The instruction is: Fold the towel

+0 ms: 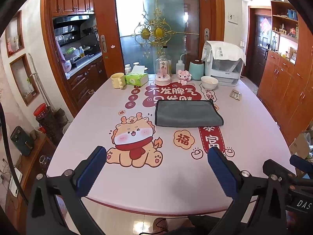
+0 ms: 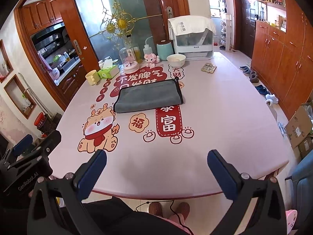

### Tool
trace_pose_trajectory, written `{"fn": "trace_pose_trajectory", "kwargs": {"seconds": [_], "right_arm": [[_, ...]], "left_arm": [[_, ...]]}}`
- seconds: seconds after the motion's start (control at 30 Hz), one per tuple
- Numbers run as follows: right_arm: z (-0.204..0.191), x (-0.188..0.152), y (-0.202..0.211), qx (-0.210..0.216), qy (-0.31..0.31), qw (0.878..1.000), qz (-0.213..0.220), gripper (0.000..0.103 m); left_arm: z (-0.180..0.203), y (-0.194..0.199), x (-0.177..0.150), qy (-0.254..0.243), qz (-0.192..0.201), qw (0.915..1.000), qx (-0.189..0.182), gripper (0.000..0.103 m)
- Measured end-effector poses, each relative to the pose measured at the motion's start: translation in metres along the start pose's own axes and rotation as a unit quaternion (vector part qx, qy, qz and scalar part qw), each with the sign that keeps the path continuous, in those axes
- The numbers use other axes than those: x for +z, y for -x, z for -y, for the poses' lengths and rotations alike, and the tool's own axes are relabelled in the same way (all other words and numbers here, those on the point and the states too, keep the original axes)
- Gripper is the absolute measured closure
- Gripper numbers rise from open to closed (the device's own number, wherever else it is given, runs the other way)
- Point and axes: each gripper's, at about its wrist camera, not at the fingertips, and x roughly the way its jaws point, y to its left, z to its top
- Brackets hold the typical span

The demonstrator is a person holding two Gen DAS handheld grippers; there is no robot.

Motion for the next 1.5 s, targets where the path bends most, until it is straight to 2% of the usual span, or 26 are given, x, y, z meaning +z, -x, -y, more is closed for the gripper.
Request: {"fn": "trace_pose_trajectory", "kwargs": {"seconds": [1.5], "right_arm": [[-0.007, 0.008, -0.017, 0.011, 0.011, 0.999, -0.029, 0.000]], "left_arm": [[-0.003, 0.000, 0.001, -0.003, -0.004, 1.0000, 0.003, 0.000]]}}
